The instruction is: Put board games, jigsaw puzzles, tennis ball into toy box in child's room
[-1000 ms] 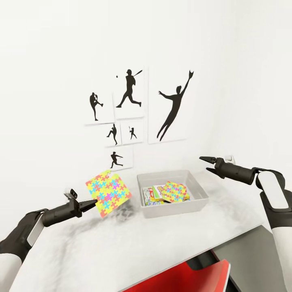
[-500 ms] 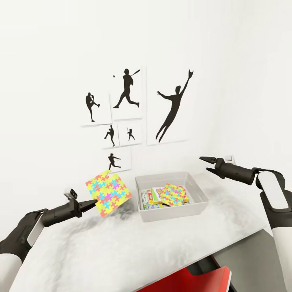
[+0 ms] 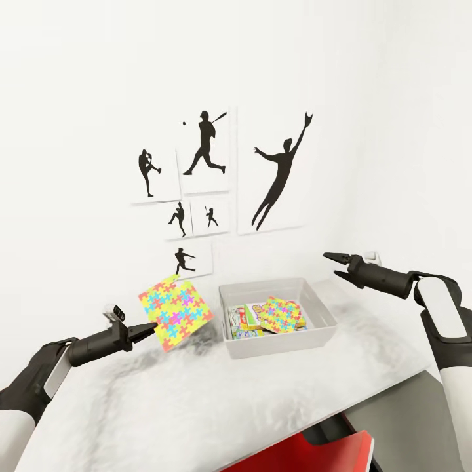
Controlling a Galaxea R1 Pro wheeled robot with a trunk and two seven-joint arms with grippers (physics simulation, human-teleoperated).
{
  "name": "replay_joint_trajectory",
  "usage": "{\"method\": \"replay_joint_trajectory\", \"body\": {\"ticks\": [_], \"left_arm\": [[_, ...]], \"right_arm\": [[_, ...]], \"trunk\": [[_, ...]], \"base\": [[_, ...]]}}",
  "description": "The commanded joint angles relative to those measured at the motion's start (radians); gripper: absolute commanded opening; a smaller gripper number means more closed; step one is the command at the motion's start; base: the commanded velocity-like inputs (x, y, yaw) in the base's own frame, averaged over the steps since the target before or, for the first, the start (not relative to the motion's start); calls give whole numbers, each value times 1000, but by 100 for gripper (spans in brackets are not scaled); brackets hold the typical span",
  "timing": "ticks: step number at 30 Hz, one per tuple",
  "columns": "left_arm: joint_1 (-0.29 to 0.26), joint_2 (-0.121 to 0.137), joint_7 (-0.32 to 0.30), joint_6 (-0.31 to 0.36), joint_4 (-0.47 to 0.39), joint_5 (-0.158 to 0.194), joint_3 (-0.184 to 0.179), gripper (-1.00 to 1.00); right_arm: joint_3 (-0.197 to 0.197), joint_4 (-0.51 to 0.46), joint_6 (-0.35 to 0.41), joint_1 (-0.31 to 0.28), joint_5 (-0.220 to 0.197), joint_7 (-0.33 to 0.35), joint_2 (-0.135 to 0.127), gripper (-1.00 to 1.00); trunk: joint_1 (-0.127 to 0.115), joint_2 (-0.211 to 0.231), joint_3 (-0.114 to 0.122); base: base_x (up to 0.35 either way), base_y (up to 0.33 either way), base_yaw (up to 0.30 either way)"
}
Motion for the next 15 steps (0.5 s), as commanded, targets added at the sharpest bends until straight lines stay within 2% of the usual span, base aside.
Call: {"method": "replay_joint_trajectory", "body": {"ticks": [1,5,10,12,15], "left_arm": [[-1,0,-2,8,0,2,0,-100],[-1,-1,-1,-7,0,1,0,-100],[-2,-7,10,-9,0,-3,-2,-100],[-4,-13,30,-11,0,-5,-4,-100],[-25,-18,98,-6,-3,-3,-4,-100]], "right_arm": [[-1,0,4,-1,11,10,0,100],[-1,-1,12,1,10,11,-1,100],[-3,-9,15,39,2,18,-18,100],[-6,-18,15,87,0,21,-44,100],[-11,-40,15,151,0,30,-73,100]], "trunk": [[1,-2,-2],[1,-2,-2],[1,-2,-2],[1,-2,-2],[1,-2,-2]], "base": [[0,0,0],[0,0,0],[0,0,0],[0,0,0],[0,0,0]]}}
